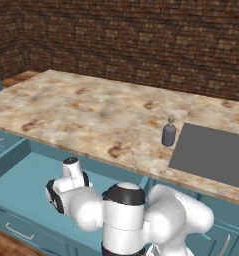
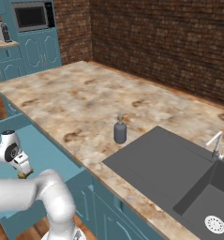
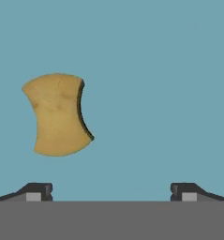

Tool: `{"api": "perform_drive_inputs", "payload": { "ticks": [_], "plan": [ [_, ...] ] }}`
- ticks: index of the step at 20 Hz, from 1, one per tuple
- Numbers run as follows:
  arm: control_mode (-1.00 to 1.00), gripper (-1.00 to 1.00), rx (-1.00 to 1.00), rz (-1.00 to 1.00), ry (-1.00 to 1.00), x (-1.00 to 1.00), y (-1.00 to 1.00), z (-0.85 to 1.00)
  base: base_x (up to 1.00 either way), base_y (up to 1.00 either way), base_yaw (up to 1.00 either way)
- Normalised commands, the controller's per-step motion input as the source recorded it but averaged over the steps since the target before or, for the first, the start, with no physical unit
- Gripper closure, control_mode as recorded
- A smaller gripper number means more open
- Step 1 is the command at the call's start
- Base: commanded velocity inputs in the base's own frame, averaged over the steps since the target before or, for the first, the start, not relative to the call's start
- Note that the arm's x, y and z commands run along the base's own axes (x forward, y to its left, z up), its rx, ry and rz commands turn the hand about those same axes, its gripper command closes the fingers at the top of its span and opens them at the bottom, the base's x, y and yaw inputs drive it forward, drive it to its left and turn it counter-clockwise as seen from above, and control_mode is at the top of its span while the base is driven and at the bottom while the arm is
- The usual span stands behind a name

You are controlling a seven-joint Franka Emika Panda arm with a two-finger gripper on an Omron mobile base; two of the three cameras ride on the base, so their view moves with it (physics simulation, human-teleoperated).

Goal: Restock the sink supplies by placing the sponge and soap dispenser on the counter and next to the sink. Make sure the soap dispenser is upright.

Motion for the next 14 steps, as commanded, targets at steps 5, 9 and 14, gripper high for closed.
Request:
{"api": "perform_drive_inputs", "payload": {
  "ticks": [5, 9, 14],
  "plan": [
    [-1.0, -1.0, 0.0, 0.06, 0.0, 0.27, 0.27, -0.28, 0.0, 0.0, 0.0],
    [-1.0, -1.0, -0.01, 0.04, 0.0, 0.32, 0.01, -0.35, 0.0, 0.0, 0.0],
    [-1.0, -1.0, 0.0, 0.02, 0.0, 0.26, 0.11, -0.36, 0.0, 0.0, 0.0]
  ]
}}
